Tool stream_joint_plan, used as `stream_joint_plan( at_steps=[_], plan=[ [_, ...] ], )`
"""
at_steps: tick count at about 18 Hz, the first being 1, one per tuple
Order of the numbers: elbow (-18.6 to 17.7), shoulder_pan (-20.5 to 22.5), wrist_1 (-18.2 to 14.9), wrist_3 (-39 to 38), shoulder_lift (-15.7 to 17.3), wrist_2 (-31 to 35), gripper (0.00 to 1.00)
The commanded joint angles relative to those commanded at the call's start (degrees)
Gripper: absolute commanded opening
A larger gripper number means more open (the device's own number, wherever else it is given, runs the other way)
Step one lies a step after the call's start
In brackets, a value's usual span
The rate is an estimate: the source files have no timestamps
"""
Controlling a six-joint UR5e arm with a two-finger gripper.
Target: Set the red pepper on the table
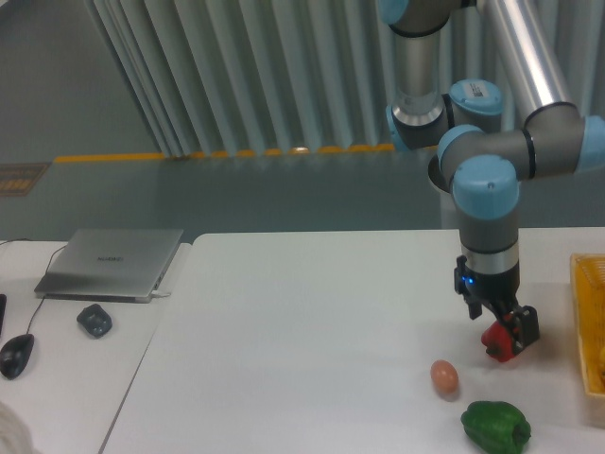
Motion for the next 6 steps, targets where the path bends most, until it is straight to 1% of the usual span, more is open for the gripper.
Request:
stream_joint_plan(
  at_steps=[2, 6],
  plan=[
    [0.0, -0.5, -0.2, 1.4, 0.3, 0.1, 1.00],
    [-0.3, -0.9, -0.2, 1.9, 0.7, 0.0, 1.00]
  ],
)
